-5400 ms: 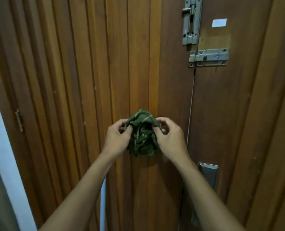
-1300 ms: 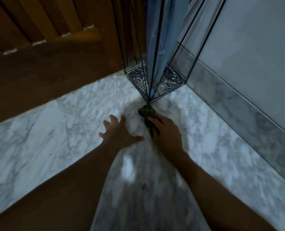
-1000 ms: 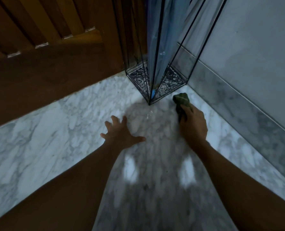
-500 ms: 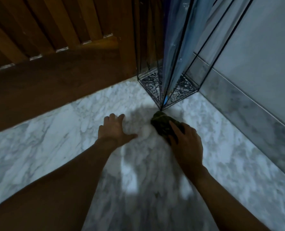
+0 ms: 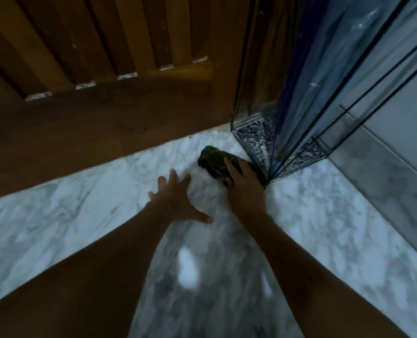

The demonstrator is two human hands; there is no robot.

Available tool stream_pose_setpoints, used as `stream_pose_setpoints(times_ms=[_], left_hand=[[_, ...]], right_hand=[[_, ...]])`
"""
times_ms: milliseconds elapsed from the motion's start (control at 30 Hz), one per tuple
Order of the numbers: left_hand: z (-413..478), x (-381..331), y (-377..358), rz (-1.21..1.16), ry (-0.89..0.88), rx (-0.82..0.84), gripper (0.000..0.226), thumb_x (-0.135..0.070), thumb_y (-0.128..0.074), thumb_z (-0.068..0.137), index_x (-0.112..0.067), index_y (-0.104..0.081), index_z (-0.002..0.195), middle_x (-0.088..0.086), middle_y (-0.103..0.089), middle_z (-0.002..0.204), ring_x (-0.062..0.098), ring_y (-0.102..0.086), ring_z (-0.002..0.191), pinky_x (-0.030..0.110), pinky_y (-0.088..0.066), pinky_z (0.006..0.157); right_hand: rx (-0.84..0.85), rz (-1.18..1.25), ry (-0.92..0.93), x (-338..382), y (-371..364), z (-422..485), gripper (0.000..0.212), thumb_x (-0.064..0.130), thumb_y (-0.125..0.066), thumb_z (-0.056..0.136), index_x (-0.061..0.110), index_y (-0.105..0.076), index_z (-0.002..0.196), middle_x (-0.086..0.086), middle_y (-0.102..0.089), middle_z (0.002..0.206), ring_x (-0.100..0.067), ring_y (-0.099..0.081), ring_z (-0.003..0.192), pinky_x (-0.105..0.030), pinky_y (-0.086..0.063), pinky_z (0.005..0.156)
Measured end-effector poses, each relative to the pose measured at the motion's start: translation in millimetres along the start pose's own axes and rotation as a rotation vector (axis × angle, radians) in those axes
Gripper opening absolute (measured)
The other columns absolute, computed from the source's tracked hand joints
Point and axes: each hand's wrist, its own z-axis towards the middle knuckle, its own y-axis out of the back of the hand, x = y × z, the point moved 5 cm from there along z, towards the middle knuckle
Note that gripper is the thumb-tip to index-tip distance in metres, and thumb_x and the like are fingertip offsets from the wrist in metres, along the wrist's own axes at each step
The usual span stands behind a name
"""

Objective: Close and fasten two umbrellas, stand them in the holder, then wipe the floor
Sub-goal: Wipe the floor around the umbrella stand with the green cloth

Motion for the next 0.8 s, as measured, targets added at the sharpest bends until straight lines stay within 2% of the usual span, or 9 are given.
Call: stream_pose_setpoints(times_ms=[133, 233, 333, 433, 500, 567, 667, 800], left_hand=[[-1.8, 0.5, 2.0, 0.028, -0.019, 0.03, 0.139, -0.081, -0.074, 0.044, -0.035, -0.002, 0.154, 0.004, 0.015, 0.161, 0.035, 0.006, 0.147, 0.063, -0.02, 0.113], [1.1, -2.7, 10.4, 0.058, -0.042, 0.047, 0.135, -0.075, -0.078, 0.046, -0.031, -0.01, 0.153, 0.006, 0.004, 0.16, 0.035, -0.001, 0.146, 0.063, -0.03, 0.108], [5.1, -0.9, 22.7, 0.051, -0.067, 0.007, 0.125, -0.07, -0.081, 0.049, -0.028, -0.022, 0.15, 0.005, -0.014, 0.153, 0.034, -0.014, 0.141, 0.057, -0.04, 0.103], [11.2, 9.5, 22.0, -0.019, -0.03, -0.011, 0.133, -0.073, -0.082, 0.042, -0.034, -0.017, 0.151, 0.002, -0.009, 0.154, 0.036, -0.008, 0.143, 0.065, -0.036, 0.103], [14.8, 10.2, 20.3, -0.045, -0.012, 0.014, 0.137, -0.071, -0.084, 0.039, -0.034, -0.013, 0.151, 0.002, -0.005, 0.156, 0.039, -0.005, 0.144, 0.067, -0.035, 0.103], [17.0, 7.5, 19.9, -0.049, -0.005, 0.036, 0.138, -0.068, -0.086, 0.04, -0.033, -0.012, 0.151, 0.002, -0.003, 0.158, 0.041, -0.001, 0.145, 0.068, -0.034, 0.103], [19.3, 7.6, 19.5, -0.051, 0.01, 0.05, 0.136, -0.068, -0.085, 0.041, -0.033, -0.013, 0.151, 0.002, 0.001, 0.159, 0.042, 0.003, 0.145, 0.067, -0.032, 0.105], [16.7, 9.6, 15.9, -0.066, 0.024, 0.056, 0.133, -0.065, -0.085, 0.045, -0.034, -0.011, 0.152, 0.002, 0.01, 0.161, 0.041, 0.01, 0.146, 0.069, -0.024, 0.108]], right_hand=[[0.004, -0.002, -0.026, 2.7, 2.9, 22.3, 0.053, 0.022, -0.049, 0.1, 0.026, -0.036, 0.151, -0.012, -0.034, 0.156, -0.033, -0.036, 0.14, -0.041, -0.037, 0.109], [-0.071, 0.032, -0.087, -6.3, 16.1, -16.9, 0.051, 0.02, -0.053, 0.097, 0.028, -0.045, 0.147, -0.006, -0.042, 0.152, -0.029, -0.041, 0.137, -0.042, -0.046, 0.104], [-0.192, 0.004, -0.158, -12.6, 24.9, -71.7, 0.047, 0.022, -0.058, 0.095, 0.029, -0.053, 0.141, -0.001, -0.051, 0.143, -0.024, -0.05, 0.128, -0.038, -0.053, 0.088], [-0.229, 0.019, -0.228, -10.2, 20.5, -92.5, 0.046, 0.019, -0.061, 0.094, 0.028, -0.056, 0.139, -0.006, -0.054, 0.142, -0.029, -0.054, 0.126, -0.04, -0.056, 0.081], [-0.178, 0.018, -0.24, -5.7, 12.3, -77.2, 0.049, 0.019, -0.056, 0.096, 0.028, -0.051, 0.143, -0.007, -0.048, 0.148, -0.03, -0.048, 0.133, -0.042, -0.054, 0.087], [-0.103, 0.01, -0.163, 5.0, -0.5, -44.8, 0.051, 0.017, -0.051, 0.098, 0.027, -0.044, 0.148, -0.007, -0.04, 0.154, -0.03, -0.039, 0.14, -0.045, -0.049, 0.098], [-0.108, -0.035, -0.017, 27.0, -14.9, 23.2, 0.055, 0.011, -0.054, 0.093, 0.021, -0.046, 0.146, -0.011, -0.043, 0.151, -0.034, -0.043, 0.136, -0.047, -0.041, 0.107], [0.045, -0.055, -0.096, 30.0, -23.1, 92.6, 0.066, 0.007, -0.045, 0.094, 0.031, -0.028, 0.154, -0.005, -0.019, 0.164, -0.027, -0.02, 0.15, -0.043, -0.029, 0.117]])
